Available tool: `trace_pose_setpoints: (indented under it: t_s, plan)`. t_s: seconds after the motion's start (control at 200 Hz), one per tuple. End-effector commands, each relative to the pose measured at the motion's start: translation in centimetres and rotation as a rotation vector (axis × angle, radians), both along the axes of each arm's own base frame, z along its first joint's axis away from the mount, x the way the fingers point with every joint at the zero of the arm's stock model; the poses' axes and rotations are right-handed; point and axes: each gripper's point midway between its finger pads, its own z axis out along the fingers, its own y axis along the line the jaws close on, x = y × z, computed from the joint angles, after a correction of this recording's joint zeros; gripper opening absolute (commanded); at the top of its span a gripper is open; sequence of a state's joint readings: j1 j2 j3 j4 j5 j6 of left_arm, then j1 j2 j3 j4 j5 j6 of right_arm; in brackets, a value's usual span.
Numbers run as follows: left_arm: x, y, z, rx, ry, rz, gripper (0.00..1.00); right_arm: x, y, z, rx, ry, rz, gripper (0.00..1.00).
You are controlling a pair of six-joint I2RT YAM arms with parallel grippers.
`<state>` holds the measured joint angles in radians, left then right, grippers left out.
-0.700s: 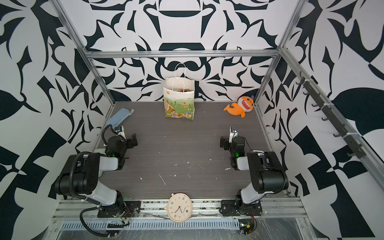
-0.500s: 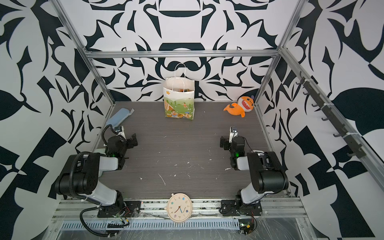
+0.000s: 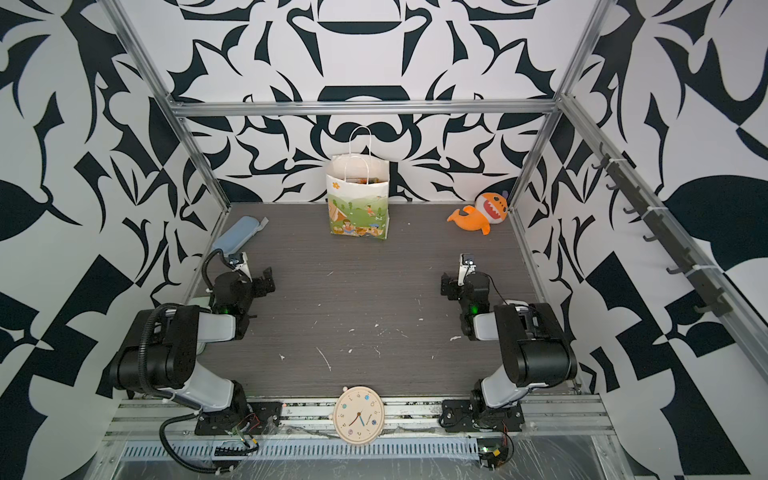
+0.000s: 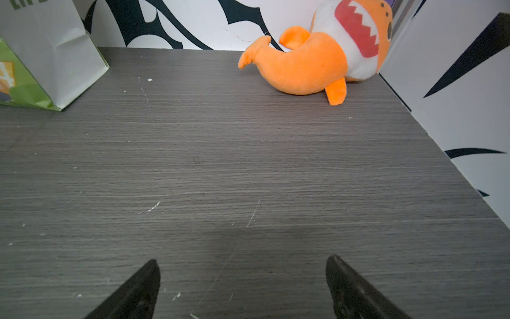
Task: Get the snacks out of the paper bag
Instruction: 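Raise both arms from rest toward the paper bag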
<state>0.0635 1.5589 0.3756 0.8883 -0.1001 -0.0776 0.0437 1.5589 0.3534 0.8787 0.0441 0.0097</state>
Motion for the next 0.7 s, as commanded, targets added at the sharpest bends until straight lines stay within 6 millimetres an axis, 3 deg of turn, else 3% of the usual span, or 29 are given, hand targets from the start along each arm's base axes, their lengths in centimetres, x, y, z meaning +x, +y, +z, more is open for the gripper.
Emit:
trace_pose_setpoints:
  t_s: [0.0,0.105,0.155,0.245,0.31,0.37,0.475,0.535,0.61,0.695]
  plan:
    - [0.4,0.0,0.5,-0.012,-0.011,-0.006,0.99,0.4,0.1,0.9,-0.002,-0.031,0.002,0.93]
    - [0.4,0.0,0.6,-0.012,-0.013,-0.005,0.99,0.4,0.1,0.9,-0.002,-0.031,0.001,0.93]
    - [0.3,-0.1,0.6,-0.011,-0.017,-0.008,0.99,0.3,-0.1,1.1,-0.001,-0.039,-0.010,1.00]
    - [0.0,-1.1,2.2,0.004,-0.052,-0.045,0.99,0.1,-1.1,3.1,-0.006,-0.070,-0.085,1.00]
    - [-1.0,-1.6,5.5,0.062,-0.067,-0.006,0.99,-0.7,-2.5,5.3,-0.001,-0.018,-0.180,0.99]
    - [-2.1,-2.4,10.7,0.023,-0.138,-0.006,0.99,-1.3,-3.3,8.4,0.070,-0.026,-0.259,0.97]
    - [-3.3,-3.1,18.7,-0.072,-0.250,-0.014,0.99,-1.5,-0.9,14.2,0.157,-0.130,-0.135,0.89]
    - [-3.6,-3.8,22.1,-0.089,-0.282,-0.043,1.00,-1.3,-0.4,17.3,0.186,-0.176,-0.105,0.87]
    - [-3.1,-5.1,25.4,-0.105,-0.314,-0.089,0.99,-0.4,0.1,20.1,0.222,-0.191,-0.089,0.84]
    - [-1.5,-6.9,27.2,-0.149,-0.272,-0.142,0.99,1.5,1.1,22.2,0.261,-0.158,-0.055,0.82]
